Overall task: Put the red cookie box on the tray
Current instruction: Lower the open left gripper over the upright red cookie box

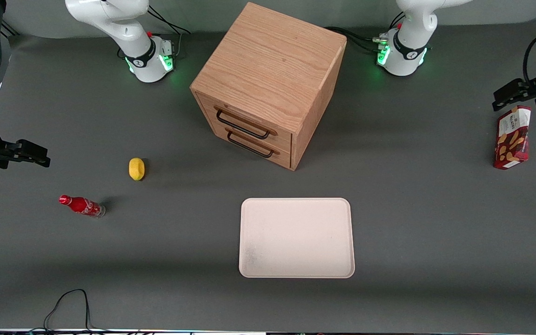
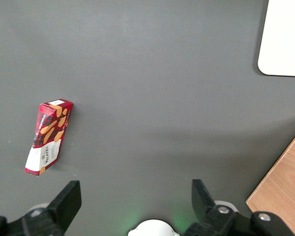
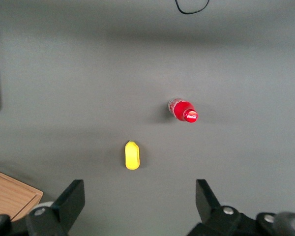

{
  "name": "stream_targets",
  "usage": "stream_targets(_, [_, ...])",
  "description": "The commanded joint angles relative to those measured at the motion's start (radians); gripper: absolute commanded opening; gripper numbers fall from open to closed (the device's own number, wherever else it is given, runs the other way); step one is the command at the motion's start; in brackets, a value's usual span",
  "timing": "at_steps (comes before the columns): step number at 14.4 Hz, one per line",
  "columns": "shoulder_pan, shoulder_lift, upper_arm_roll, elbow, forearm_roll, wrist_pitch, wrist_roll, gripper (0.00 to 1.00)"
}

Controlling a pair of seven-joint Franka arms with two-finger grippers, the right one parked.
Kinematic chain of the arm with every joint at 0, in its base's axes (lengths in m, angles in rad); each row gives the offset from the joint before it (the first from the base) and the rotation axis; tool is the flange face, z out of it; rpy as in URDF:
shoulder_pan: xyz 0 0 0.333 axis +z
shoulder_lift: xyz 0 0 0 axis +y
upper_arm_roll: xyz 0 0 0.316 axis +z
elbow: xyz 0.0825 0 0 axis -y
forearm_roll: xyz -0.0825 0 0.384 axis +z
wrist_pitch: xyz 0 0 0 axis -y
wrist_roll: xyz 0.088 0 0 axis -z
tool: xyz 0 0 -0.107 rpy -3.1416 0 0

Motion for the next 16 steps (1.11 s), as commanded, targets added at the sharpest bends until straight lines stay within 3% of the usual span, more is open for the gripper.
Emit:
stream_targets(1, [-0.011, -0.001, 0.005, 0.012, 0.012, -0.021, -0.021, 1.00])
stream_targets(4, [-0.009, 0.011, 0.023, 0.001, 0.064, -0.005, -0.006, 1.00])
stream_targets(7, [-0.009, 0.045, 0.145, -0.034, 0.120, 0.049, 0.150, 1.00])
stream_targets(11, [-0.008, 0.075, 0.372, -0.167, 0.120, 0.268, 0.454, 1.00])
stream_targets(16, [0.020, 0.141, 0.505, -0.414, 0.120, 0.567, 0.657, 1.00])
